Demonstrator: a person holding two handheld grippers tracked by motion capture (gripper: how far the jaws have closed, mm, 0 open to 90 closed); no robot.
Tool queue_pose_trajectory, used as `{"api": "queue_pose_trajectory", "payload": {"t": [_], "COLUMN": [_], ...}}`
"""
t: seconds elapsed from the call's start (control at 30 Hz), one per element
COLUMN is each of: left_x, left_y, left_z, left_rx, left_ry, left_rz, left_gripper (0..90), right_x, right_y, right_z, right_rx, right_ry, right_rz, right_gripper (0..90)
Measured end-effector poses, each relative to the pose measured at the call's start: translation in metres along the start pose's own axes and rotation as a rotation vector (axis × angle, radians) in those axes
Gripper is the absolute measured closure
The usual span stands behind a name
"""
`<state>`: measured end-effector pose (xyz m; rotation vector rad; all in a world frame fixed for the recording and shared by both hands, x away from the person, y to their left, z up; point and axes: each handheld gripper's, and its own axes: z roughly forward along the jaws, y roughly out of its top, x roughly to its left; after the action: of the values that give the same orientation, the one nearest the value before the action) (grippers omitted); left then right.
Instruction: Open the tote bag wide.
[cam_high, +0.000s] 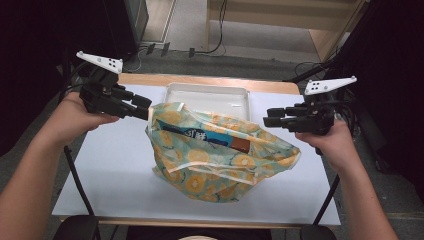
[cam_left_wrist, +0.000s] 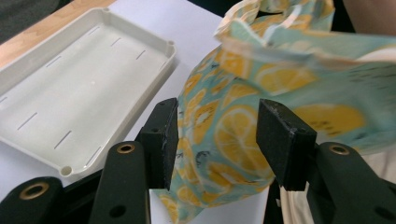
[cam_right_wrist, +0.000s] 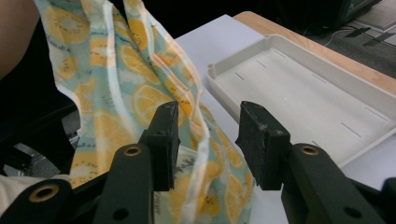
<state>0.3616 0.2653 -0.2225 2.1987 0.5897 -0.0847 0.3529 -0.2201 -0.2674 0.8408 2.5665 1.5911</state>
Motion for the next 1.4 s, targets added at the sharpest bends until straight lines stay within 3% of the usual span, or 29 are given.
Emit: {"api": "queue_pose_trajectory", "payload": {"t": [0.13,0.3,0.43,0.6,0.73,0.87,0.93,1.13,1.3,1.37,1.4], "left_x": [-0.014,-0.027,-0.037,-0.045,-0.045,-0.042,-0.040,-0.039,-0.040,-0.037,-0.037], "left_y": [0.011,0.025,0.037,0.041,0.036,0.031,0.026,0.019,0.010,0.005,0.005], "left_z": [-0.014,-0.024,-0.025,-0.007,0.004,0.004,0.002,0.002,0.002,0.000,0.000], "left_rx": [-0.013,-0.035,-0.070,0.012,0.068,0.071,0.069,0.078,0.065,0.052,0.052], "left_ry": [-0.023,-0.016,-0.046,-0.028,0.008,0.025,0.046,0.071,0.100,0.110,0.110], "left_rz": [0.015,0.042,0.071,0.099,0.095,0.081,0.068,0.074,0.092,0.079,0.079], "left_gripper": [49.0,47.1,34.5,32.7,43.6,54.2,65.1,83.0,87.3,88.2,88.3], "right_x": [0.011,0.023,0.033,0.036,0.039,0.041,0.047,0.062,0.062,0.059,0.059], "right_y": [0.002,0.005,0.005,0.003,-0.001,-0.006,-0.010,-0.021,-0.030,-0.034,-0.034], "right_z": [-0.001,-0.001,0.003,0.006,0.008,0.006,0.002,0.001,0.002,0.005,0.005], "right_rx": [0.009,0.012,0.022,0.027,0.027,0.021,0.018,0.036,0.055,0.082,0.082], "right_ry": [0.005,0.011,0.014,0.020,0.017,0.010,0.006,-0.011,-0.044,-0.066,-0.066], "right_rz": [-0.011,-0.038,-0.062,-0.061,-0.072,-0.074,-0.087,-0.115,-0.127,-0.132,-0.132], "right_gripper": [58.7,56.5,54.6,52.5,48.6,46.7,44.0,41.6,51.8,66.2,66.2]}}
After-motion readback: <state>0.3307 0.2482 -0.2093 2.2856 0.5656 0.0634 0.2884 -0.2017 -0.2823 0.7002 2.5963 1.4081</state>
